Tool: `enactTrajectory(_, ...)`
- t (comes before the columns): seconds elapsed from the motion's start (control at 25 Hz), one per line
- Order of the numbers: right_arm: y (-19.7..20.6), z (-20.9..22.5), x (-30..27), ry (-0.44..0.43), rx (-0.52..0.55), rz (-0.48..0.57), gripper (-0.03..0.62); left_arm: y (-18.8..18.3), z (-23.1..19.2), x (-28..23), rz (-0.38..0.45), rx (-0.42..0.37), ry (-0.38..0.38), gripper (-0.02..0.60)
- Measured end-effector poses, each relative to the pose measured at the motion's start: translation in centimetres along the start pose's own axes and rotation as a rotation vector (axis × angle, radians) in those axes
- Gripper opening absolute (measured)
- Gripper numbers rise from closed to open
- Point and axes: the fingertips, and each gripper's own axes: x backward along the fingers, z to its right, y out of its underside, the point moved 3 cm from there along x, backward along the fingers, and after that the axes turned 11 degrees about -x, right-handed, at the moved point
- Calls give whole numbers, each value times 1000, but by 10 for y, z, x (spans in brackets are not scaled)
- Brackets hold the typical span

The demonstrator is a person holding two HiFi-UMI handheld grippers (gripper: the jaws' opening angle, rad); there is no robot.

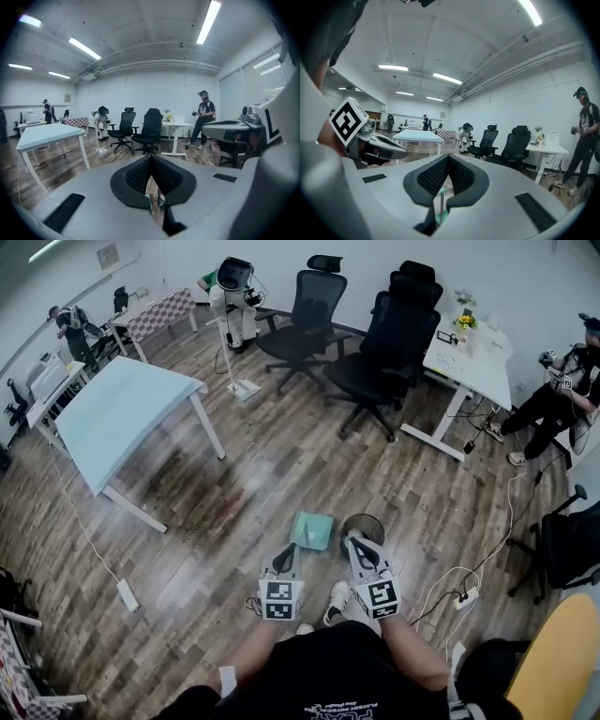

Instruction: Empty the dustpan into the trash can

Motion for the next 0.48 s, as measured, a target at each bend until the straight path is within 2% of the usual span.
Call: enactTrajectory(0.48,-9,-24,8,11,28,33,23,-2,-1,25,9,-15,21,24)
